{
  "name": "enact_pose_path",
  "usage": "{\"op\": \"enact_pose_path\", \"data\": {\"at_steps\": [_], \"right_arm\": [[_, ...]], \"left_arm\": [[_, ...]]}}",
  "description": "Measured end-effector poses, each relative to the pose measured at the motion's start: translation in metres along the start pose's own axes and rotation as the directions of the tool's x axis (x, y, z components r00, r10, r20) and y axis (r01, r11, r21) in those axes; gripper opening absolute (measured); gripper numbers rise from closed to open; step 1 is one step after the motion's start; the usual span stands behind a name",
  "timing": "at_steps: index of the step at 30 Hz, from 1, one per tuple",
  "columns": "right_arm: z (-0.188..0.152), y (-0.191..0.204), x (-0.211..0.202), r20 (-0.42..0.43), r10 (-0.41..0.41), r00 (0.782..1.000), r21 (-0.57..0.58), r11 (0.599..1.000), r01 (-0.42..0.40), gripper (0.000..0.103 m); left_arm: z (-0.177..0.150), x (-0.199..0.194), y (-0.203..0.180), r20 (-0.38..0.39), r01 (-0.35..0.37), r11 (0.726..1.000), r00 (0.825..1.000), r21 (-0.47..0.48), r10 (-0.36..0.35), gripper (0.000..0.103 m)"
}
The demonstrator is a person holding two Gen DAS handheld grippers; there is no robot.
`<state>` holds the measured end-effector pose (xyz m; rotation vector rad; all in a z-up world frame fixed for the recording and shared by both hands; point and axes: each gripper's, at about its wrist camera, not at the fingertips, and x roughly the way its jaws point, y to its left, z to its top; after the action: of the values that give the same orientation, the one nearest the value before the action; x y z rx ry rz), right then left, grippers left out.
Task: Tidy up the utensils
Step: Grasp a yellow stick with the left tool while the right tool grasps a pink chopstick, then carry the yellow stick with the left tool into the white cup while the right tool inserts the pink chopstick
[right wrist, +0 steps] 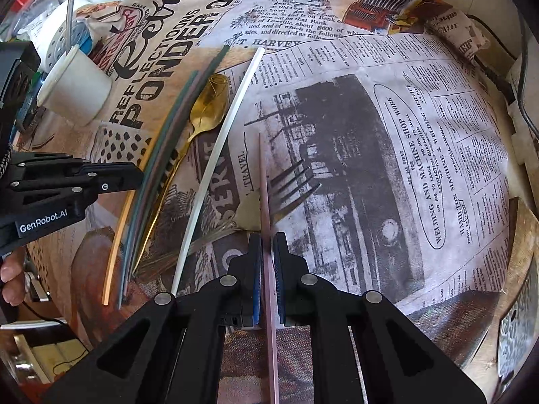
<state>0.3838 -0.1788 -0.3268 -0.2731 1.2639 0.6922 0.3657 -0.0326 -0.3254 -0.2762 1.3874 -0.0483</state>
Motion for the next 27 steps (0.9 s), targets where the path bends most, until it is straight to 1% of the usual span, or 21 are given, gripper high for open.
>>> {"op": "enact_pose_path", "data": {"at_steps": [3,5,8,12,14,18,21,24,27], "right_arm": [[0.006,0.000,0.004,-0.021,0.050,0.999,0.030,0.998,-0.050,0.006],[0.005,-0.001,-0.001,-0.007,0.049,0.999,0.034,0.998,-0.049,0.005],[0.004,-0.002,-0.016,0.052,0.027,0.998,0.033,0.999,-0.028,0.005],[0.006,-0.004,-0.035,0.120,0.016,0.993,0.058,0.998,-0.023,0.005],[0.007,-0.007,-0.043,0.149,0.010,0.989,0.074,0.997,-0.021,0.005],[0.001,-0.016,-0.062,0.201,0.008,0.980,0.100,0.995,-0.029,0.005],[0.002,-0.009,-0.075,0.248,-0.021,0.969,0.082,0.997,0.001,0.005],[0.001,-0.009,-0.090,0.280,-0.019,0.960,0.078,0.997,-0.003,0.005],[0.000,-0.005,-0.095,0.297,-0.020,0.955,0.074,0.997,-0.002,0.005]], "left_arm": [[0.010,0.002,0.003,-0.003,0.012,1.000,1.000,-0.005,-0.012,0.004],[0.015,0.001,0.005,0.010,-0.005,1.000,1.000,-0.008,0.005,0.004],[0.012,-0.013,0.008,0.064,0.028,0.999,0.998,-0.016,-0.027,0.003],[0.010,-0.032,0.009,0.116,0.037,0.999,0.993,-0.027,-0.034,0.003],[0.005,-0.039,0.007,0.141,0.028,0.999,0.990,-0.025,-0.024,0.003],[-0.012,-0.057,0.000,0.202,0.035,0.999,0.979,-0.019,-0.030,0.003],[-0.026,-0.072,-0.003,0.270,0.042,0.999,0.962,-0.014,-0.037,0.003],[-0.038,-0.086,-0.010,0.328,0.017,1.000,0.945,-0.005,-0.014,0.003],[-0.044,-0.095,-0.017,0.359,-0.001,1.000,0.933,-0.003,0.002,0.003]]}}
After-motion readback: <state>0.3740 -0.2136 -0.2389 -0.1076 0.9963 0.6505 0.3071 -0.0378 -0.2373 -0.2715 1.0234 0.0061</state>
